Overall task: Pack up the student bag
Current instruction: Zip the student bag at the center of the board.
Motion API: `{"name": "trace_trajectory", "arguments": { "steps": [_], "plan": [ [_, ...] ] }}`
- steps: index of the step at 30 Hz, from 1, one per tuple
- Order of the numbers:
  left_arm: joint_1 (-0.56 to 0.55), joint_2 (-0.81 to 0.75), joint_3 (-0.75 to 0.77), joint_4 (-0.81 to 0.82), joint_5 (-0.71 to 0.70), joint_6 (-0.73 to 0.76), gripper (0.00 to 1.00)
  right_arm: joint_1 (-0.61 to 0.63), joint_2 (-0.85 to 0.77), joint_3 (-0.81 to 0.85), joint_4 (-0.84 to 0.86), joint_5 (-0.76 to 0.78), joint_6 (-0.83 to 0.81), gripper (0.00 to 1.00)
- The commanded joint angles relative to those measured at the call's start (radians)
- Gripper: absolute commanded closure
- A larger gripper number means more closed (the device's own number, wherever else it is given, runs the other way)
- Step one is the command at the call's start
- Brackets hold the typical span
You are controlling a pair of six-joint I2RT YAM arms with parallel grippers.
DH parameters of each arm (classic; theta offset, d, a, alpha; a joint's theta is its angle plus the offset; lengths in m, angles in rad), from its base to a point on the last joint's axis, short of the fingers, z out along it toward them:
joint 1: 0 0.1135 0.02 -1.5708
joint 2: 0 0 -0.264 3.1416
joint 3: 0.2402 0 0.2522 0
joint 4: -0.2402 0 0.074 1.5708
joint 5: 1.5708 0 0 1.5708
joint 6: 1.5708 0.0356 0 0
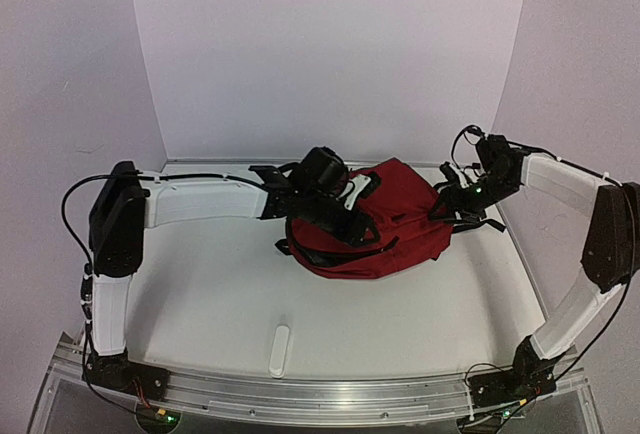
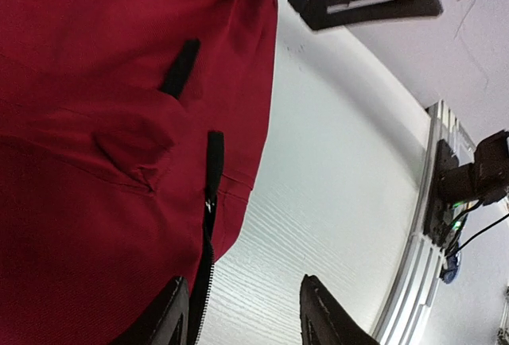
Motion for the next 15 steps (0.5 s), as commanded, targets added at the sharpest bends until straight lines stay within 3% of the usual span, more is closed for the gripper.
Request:
{"name": "trace_trajectory", "arguments": {
  "steps": [1, 3, 7, 12, 15],
  "plan": [
    [-0.023, 0.050, 0.123, -0.096, -0.116, 0.038, 0.57, -0.025, -0.029, -0.023, 0.012, -0.011, -0.011, 0.41],
    [-0.025, 0.045, 0.124, -0.122, -0.163, 0.017, 0.58, -0.025, -0.029, -0.031, 0.017, -0.032, -0.012, 0.42],
    [0.000, -0.068, -0.052, -0.064, -0.257, -0.074, 0.56, -0.024, -0.029, -0.036, 0.022, -0.065, -0.014, 0.42],
    [0.061, -0.167, -0.249, -0.048, -0.297, -0.162, 0.46, -0.025, -0.027, -0.034, 0.027, -0.085, -0.009, 0.42],
    [0.107, -0.165, -0.292, -0.042, -0.331, -0.187, 0.48, -0.025, -0.026, -0.032, 0.030, -0.092, -0.007, 0.42]
  ]
}}
